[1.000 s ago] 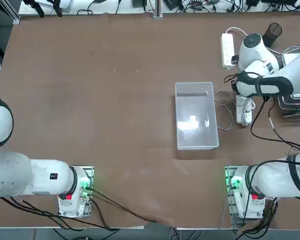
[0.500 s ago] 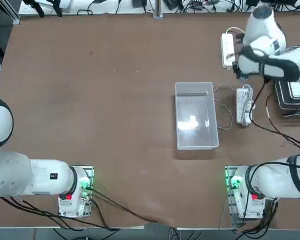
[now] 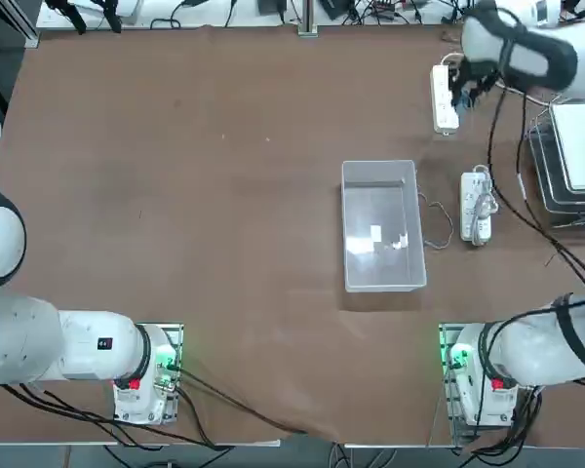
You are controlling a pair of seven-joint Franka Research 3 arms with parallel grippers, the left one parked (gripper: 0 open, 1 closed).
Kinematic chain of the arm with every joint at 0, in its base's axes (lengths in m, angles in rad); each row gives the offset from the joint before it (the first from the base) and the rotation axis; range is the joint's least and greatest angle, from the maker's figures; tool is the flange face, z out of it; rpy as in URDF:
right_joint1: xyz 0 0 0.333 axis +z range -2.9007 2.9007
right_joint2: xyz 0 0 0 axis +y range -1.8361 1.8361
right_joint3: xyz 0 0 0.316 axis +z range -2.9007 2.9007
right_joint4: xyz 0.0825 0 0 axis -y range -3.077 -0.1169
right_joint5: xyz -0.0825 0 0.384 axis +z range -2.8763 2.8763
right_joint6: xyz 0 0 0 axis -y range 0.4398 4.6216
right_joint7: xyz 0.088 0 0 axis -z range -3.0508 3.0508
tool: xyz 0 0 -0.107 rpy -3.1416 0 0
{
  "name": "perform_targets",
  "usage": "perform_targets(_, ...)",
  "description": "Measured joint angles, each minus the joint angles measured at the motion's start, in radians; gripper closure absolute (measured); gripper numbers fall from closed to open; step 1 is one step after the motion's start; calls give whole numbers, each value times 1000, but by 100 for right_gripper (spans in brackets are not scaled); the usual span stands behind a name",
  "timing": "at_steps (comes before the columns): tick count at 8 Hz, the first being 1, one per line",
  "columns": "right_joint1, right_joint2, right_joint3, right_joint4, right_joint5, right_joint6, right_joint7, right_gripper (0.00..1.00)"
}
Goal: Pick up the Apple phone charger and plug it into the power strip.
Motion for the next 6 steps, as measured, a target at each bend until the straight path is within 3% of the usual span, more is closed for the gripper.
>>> perform_targets(2,-23,115,-7,99,48,12,-39,63)
perform_targets(6,-83,187,-12,104,75,127,-119,63)
